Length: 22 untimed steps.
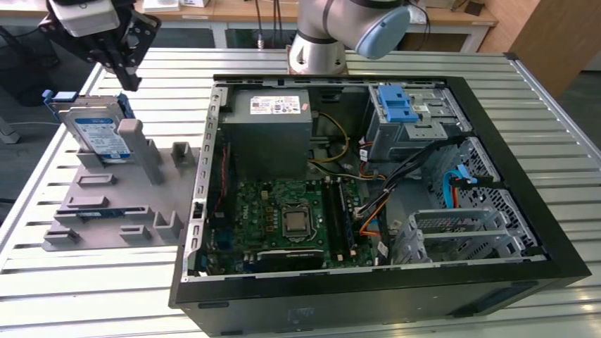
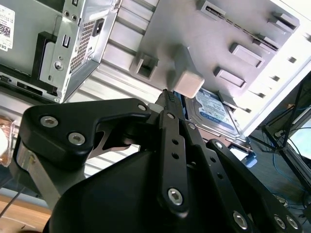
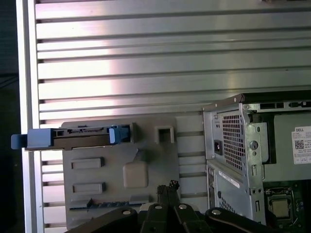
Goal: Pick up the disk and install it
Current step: 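Reach for the disk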
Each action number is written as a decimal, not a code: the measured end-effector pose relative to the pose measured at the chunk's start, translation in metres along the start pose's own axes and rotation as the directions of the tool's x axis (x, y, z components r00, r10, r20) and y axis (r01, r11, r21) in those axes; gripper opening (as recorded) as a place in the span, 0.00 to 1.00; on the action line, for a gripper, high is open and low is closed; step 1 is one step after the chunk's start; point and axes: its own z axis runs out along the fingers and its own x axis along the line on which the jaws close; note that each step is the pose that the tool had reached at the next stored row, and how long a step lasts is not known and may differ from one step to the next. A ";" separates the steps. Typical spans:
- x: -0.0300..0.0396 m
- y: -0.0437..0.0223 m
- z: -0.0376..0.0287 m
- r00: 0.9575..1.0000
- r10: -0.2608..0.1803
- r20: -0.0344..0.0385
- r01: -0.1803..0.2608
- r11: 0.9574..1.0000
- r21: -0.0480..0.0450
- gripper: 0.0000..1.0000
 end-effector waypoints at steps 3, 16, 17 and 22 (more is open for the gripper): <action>0.0033 0.0004 0.0001 1.000 0.000 0.000 0.000 1.000 0.000 0.11; 0.0361 0.0095 0.0006 1.000 0.001 -0.019 -0.001 1.000 0.002 0.11; 0.0401 0.0102 0.0011 1.000 0.001 -0.019 -0.001 1.000 0.002 0.11; 0.0594 0.0148 0.0047 1.000 0.001 -0.019 -0.001 1.000 0.001 0.11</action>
